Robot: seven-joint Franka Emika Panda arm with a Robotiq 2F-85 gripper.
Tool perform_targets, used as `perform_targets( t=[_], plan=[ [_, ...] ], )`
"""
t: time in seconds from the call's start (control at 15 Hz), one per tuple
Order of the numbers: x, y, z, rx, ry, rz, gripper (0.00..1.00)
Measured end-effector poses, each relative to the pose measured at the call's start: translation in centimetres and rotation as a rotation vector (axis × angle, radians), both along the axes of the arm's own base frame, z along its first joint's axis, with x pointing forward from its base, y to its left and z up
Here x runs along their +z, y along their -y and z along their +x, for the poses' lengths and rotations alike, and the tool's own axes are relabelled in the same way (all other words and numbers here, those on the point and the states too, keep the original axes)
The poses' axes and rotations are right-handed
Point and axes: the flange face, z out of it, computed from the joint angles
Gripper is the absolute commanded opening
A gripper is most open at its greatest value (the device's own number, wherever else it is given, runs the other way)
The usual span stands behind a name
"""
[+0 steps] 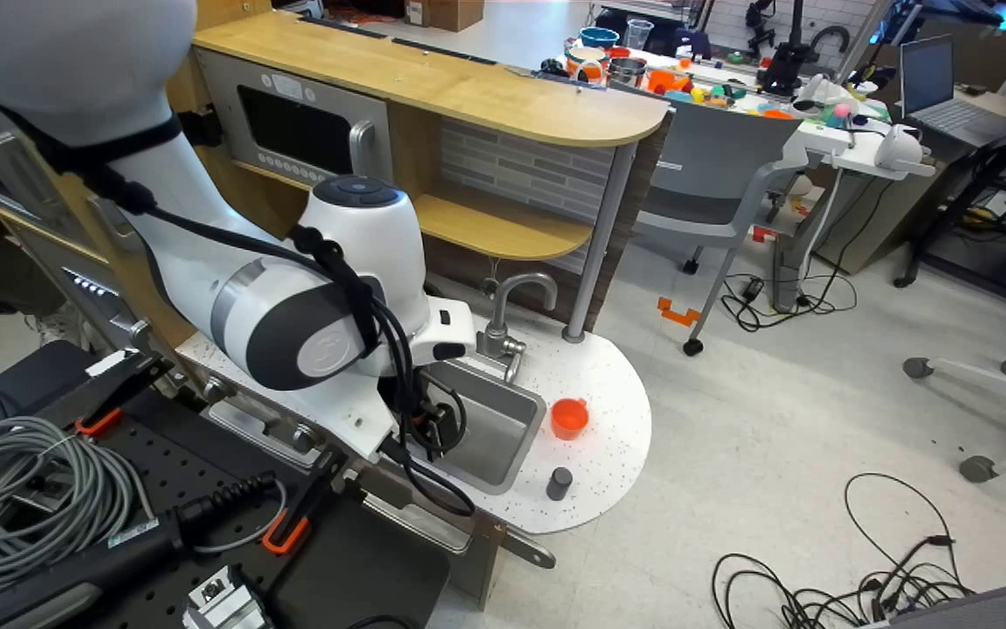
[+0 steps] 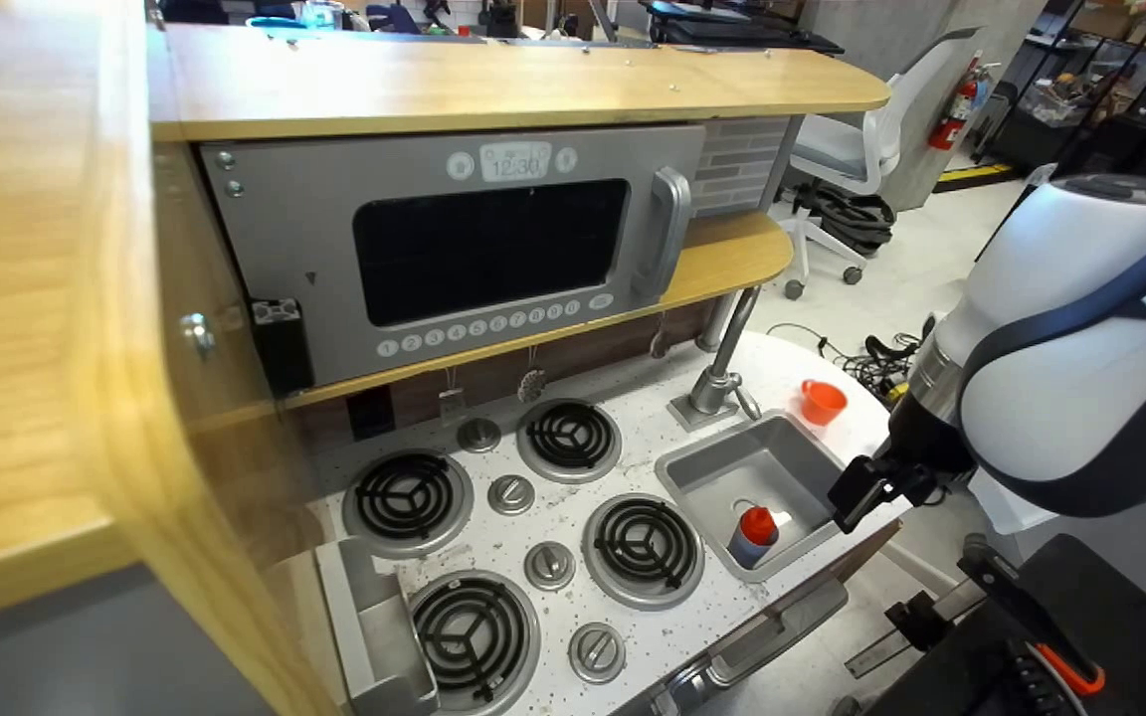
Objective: Take the bottle in the blue cup and put it in the sink
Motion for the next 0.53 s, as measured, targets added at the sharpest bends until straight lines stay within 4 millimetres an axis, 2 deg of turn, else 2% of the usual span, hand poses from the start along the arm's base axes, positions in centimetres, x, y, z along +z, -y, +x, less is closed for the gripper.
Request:
perform_targets(
  t=[0.2, 0.53],
  plan=[
    [-1.0, -0.1, 0.6, -0.019, -0.003, -0.005, 1.00],
    [-1.9, -1.4, 2.2, 0.019, 0.002, -0.012, 1.00]
  ],
)
